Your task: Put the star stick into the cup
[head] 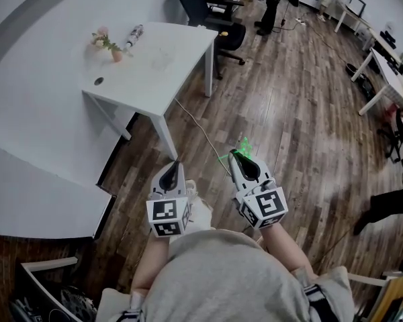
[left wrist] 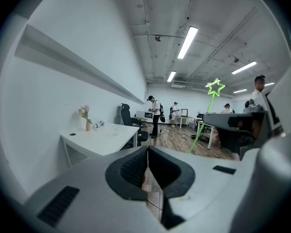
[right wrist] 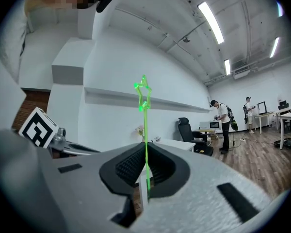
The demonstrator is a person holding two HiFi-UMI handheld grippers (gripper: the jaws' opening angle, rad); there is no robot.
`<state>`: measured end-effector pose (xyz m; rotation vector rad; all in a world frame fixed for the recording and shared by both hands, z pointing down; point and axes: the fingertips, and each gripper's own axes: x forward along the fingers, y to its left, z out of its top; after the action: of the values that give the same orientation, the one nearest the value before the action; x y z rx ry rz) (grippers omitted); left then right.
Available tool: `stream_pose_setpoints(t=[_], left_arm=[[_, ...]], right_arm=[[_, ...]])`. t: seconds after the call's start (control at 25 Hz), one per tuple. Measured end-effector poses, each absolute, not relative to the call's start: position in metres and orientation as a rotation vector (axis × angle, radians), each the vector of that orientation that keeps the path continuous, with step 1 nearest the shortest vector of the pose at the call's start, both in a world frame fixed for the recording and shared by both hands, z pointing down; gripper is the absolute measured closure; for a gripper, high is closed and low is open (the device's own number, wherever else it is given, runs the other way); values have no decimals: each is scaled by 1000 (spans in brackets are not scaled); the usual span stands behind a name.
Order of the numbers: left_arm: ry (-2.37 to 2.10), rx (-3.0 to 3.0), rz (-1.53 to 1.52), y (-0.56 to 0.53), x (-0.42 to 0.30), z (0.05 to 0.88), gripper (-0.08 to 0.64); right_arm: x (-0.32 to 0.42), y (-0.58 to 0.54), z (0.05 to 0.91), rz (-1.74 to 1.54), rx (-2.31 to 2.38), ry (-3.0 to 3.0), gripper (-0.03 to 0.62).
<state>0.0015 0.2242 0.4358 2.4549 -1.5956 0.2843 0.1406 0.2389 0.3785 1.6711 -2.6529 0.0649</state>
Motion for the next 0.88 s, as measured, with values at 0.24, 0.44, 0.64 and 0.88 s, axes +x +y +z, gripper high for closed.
stream_pose_setpoints(t=[0.24, 0.44, 0.64, 0.88], left_arm=[[-1585, 2455, 280, 187, 1, 446, 551], [-1592, 2457, 261, 144, 1, 443, 551], [-1604, 2463, 248, 96, 1, 442, 551], [-1605, 2461, 262, 39, -5, 438, 551]], right_arm=[[143, 202, 386, 68, 1694, -2639, 580], [146, 161, 383, 56, 1703, -2635, 580], [148, 112, 381, 51, 1720, -2638, 580], [144, 52, 377, 72, 1725, -2640, 580]])
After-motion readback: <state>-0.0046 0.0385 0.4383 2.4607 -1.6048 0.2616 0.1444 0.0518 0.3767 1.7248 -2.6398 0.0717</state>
